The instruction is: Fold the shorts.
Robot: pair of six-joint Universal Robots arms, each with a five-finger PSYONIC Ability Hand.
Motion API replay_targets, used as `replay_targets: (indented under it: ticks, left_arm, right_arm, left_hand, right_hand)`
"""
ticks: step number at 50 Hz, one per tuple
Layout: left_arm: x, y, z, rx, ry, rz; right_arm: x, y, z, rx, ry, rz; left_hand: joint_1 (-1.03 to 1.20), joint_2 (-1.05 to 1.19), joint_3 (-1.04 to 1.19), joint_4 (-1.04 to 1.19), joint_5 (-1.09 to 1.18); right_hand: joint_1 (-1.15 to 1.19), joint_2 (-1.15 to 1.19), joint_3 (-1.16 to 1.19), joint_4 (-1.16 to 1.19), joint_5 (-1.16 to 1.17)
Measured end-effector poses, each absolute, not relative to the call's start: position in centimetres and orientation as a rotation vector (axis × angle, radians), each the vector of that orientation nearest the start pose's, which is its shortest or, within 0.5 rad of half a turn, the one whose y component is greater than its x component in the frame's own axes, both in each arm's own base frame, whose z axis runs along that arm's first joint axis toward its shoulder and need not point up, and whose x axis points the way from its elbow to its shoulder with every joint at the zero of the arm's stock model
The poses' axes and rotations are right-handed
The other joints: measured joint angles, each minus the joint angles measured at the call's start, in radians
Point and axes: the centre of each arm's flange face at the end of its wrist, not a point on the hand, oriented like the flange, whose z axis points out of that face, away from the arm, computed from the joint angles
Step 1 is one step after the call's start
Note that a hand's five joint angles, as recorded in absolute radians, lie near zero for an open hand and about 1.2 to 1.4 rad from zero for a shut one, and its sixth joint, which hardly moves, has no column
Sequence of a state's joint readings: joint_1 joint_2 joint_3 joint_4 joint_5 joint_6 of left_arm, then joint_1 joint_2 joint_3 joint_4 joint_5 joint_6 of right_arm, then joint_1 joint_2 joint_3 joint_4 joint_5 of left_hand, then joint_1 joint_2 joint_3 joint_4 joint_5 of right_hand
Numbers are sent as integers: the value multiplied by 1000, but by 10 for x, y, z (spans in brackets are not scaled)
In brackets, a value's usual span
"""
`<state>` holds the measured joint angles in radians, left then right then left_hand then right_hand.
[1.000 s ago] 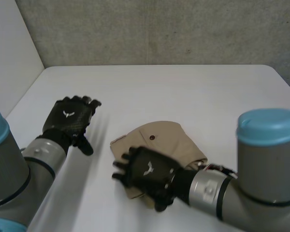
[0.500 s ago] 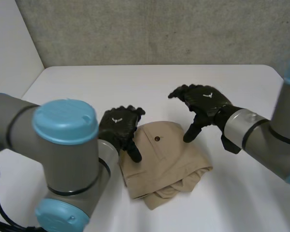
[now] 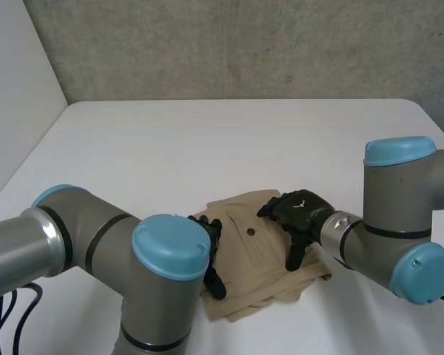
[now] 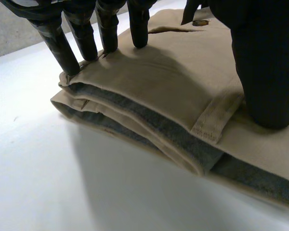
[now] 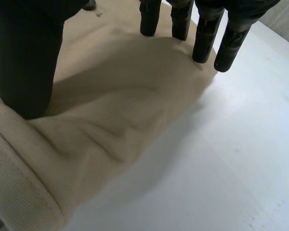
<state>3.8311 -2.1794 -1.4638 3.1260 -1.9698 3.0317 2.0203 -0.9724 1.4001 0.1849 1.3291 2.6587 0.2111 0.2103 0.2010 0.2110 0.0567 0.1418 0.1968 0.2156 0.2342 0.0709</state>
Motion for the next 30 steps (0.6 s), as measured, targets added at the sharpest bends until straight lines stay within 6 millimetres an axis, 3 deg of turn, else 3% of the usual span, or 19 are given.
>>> replay_targets:
  ticks: [3,9,17,18,19,20,23,27,30]
  left_arm:
    - [-336,-154,133,756,2733,-1705]
    - [-335,-155,145,747,2729,-1744]
    - [-324,-173,214,602,2669,-1981]
    - [-317,-179,236,556,2646,-2051]
    - [-316,-180,240,549,2642,-2063]
    - [-309,-186,260,517,2622,-2118]
    - [-289,-199,297,478,2594,-2183]
    - [-259,-215,334,433,2577,-2215]
    - [-244,-222,349,404,2566,-2235]
  right_arm:
    - [291,-253,144,-1337,2249,-1381]
    - [293,-255,165,-1301,2177,-1547]
    - [289,-262,234,-998,2067,-1873]
    - [284,-261,256,-899,2038,-1953]
    - [283,-261,260,-883,2032,-1967]
    - [277,-259,281,-791,2000,-2041]
    - [265,-253,313,-650,1960,-2148]
    - [249,-250,335,-542,1977,-2208]
    - [241,-249,342,-509,2010,-2216]
  left_hand:
    - [0,0,0,0,0]
    - [0,0,0,0,-3]
    - [0,0,0,0,-3]
    - [0,0,0,0,-3]
    - [0,0,0,0,-3]
    - [0,0,0,0,-3]
    - [0,0,0,0,-3]
    - [0,-2,0,-1,-3]
    - [0,-2,0,-1,-3]
  right_hand:
    - [-3,-7,0,0,0]
    - [-5,-9,0,0,-5]
    - [-5,-9,0,0,-5]
    - [-5,-9,0,0,-5]
    - [-5,-9,0,0,-5]
    - [-5,-9,0,0,-5]
    - [-5,-9,0,0,-5]
    - [-5,-9,0,0,-5]
    - [-5,-9,0,0,-5]
